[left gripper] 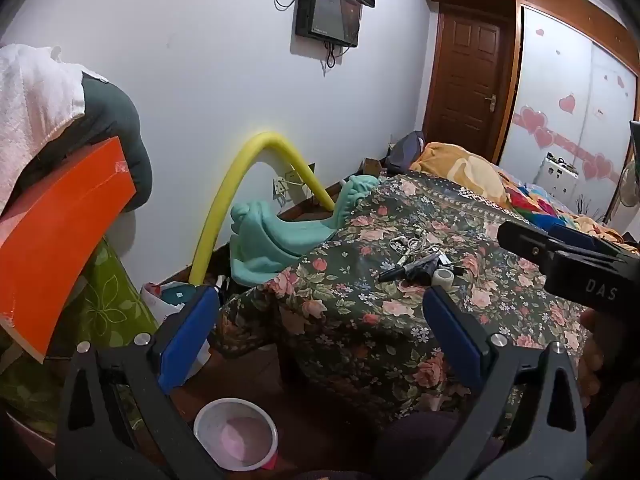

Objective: Collect trash
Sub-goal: 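Move both tools toward the pile of small items on the floral bedspread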

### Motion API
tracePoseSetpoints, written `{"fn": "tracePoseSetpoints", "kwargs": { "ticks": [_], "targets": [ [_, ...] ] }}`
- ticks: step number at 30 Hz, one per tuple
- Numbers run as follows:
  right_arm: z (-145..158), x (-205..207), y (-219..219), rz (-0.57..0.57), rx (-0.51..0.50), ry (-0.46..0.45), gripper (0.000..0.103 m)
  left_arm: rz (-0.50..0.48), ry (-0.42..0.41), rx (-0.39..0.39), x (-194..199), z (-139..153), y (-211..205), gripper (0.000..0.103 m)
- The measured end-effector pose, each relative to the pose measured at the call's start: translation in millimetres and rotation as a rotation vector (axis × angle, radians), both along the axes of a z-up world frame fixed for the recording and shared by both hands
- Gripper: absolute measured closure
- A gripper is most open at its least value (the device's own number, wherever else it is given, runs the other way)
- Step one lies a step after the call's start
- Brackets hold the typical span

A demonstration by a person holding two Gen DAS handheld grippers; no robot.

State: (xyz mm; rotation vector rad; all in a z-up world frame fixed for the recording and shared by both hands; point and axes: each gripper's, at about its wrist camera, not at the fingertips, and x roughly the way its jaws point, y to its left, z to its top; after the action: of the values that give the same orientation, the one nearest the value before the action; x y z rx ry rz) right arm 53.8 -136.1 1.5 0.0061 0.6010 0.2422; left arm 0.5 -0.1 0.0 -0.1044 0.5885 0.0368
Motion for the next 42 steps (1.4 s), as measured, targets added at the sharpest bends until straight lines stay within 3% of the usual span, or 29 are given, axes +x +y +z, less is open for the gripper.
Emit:
{"fn": "tracePoseSetpoints", "kwargs": {
  "ticks": [1, 8, 20, 42],
  "targets": [
    [0, 0, 0, 0.0, 0.002, 0.003, 0.004, -0.006, -0.026, 0.001, -1, 0, 0, 0.0],
    [3, -4, 3, -0.001, -0.015, -0.002, 0.004, -0.008, -0.003, -0.029, 3, 6, 16, 0.0],
    [7, -7, 2, 0.001, -0.001, 0.006, 0.004, 0.001, -0.003, 0.023, -5, 0, -1, 0.0],
    [-2, -5, 6, 0.022, 0.027, 0.051, 0.004, 0.017, 0.008, 0.033, -6, -4, 6, 0.0]
  ]
}}
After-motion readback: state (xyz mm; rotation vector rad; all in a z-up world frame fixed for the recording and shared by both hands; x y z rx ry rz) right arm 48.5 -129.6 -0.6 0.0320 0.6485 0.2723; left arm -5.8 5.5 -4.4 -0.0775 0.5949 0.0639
